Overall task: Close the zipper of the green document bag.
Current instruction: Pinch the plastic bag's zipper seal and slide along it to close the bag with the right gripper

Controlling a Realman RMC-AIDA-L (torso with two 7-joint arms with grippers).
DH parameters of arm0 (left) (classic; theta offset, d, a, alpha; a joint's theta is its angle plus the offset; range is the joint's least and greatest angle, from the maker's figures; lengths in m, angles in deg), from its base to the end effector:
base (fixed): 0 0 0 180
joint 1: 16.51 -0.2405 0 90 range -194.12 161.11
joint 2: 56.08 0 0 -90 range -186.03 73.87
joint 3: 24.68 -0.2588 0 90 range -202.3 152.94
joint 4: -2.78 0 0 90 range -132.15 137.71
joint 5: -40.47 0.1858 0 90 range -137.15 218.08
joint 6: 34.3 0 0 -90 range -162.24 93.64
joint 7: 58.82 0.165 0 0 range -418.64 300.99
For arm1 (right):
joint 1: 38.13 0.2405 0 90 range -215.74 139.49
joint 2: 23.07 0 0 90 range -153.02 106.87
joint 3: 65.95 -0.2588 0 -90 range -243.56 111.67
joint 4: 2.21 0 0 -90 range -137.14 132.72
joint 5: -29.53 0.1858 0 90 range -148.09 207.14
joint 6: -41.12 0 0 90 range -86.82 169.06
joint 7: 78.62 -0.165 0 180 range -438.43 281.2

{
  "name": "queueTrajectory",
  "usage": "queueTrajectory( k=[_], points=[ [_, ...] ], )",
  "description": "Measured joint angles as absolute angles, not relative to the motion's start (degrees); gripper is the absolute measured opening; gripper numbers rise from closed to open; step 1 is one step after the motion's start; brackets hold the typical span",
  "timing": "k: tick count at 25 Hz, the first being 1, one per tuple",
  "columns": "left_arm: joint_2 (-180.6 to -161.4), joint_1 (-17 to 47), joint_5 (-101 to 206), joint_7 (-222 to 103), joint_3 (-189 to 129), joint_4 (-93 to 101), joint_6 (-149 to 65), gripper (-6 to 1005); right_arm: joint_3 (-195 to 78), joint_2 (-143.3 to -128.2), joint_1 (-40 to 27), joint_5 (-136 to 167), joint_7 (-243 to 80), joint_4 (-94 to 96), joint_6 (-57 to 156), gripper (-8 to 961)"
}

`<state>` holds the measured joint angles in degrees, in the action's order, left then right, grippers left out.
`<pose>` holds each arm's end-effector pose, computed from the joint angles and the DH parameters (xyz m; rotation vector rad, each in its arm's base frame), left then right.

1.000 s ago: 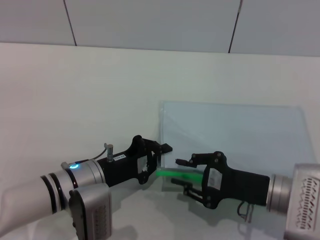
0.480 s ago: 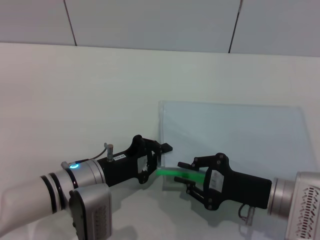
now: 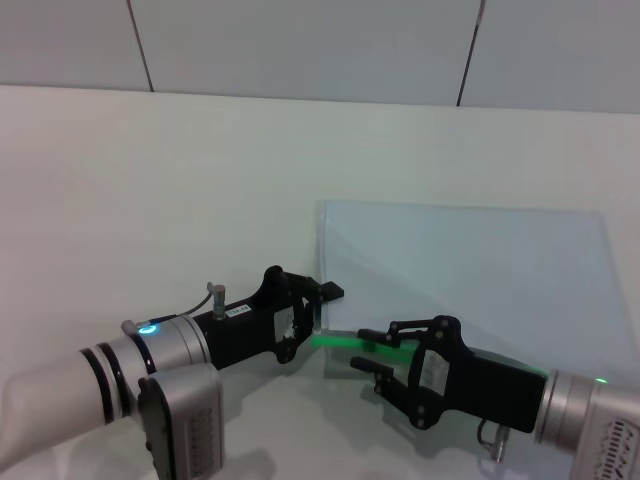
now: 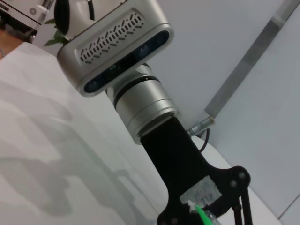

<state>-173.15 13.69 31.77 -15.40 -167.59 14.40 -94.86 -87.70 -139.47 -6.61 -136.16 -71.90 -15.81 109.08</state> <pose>-0.2558 0.3035 -0.1086 -2.1452 1.0857 -0.0981 0.2314 0.2710 -0.1219 -2.5300 -0.5328 0.5771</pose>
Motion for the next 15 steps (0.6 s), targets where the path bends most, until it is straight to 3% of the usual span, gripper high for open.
queueTrajectory(
  k=[15],
  points=[
    [-173.15, 13.5, 31.8, -14.9, -167.6, 14.4, -95.5, 52, -91.7, -139.47, -9.7, -136.1, -62.0, -20.9, 105.0, 243]
  ],
)
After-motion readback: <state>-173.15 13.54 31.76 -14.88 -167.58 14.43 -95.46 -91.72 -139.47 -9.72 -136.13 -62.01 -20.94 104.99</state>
